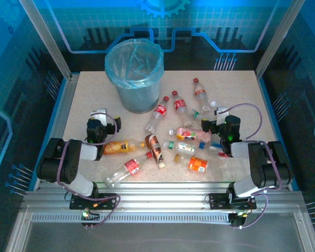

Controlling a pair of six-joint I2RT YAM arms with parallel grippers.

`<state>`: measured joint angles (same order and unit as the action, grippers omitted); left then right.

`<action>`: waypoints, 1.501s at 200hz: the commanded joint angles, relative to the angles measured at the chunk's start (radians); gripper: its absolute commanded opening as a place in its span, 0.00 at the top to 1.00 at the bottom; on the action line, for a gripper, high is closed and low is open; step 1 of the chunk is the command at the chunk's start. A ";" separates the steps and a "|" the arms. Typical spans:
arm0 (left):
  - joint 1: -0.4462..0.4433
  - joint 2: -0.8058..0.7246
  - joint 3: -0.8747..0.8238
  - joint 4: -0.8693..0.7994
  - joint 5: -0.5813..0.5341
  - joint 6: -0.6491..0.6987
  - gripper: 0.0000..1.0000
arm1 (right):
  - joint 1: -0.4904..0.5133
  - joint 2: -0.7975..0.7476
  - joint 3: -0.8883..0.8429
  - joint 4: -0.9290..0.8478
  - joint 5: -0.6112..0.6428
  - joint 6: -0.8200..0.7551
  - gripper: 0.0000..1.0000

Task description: Put the plastic bottles in the bin

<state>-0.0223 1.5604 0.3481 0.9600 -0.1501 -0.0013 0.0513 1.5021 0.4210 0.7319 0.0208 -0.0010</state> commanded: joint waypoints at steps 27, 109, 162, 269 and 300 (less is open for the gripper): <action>0.006 -0.013 -0.020 0.071 0.003 -0.002 0.02 | -0.014 0.000 0.015 0.017 -0.013 -0.001 0.01; 0.002 -0.326 0.153 -0.486 -0.011 -0.060 0.04 | 0.045 -0.157 0.210 -0.419 0.098 0.018 0.13; -0.008 -0.482 0.412 -0.988 0.000 -0.196 0.10 | 0.053 -0.043 0.620 -0.934 0.062 0.129 0.11; -0.200 -0.385 0.903 -1.462 0.139 -0.173 0.13 | 0.074 0.415 1.178 -1.324 -0.042 0.167 0.14; -0.228 -0.318 1.009 -1.479 0.221 -0.147 0.13 | 0.075 0.521 1.275 -1.364 -0.041 0.163 0.14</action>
<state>-0.2310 1.1995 1.2694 -0.4526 -0.0216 -0.1848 0.1131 1.9583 1.6123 -0.5385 0.0055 0.1577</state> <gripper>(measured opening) 0.872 0.858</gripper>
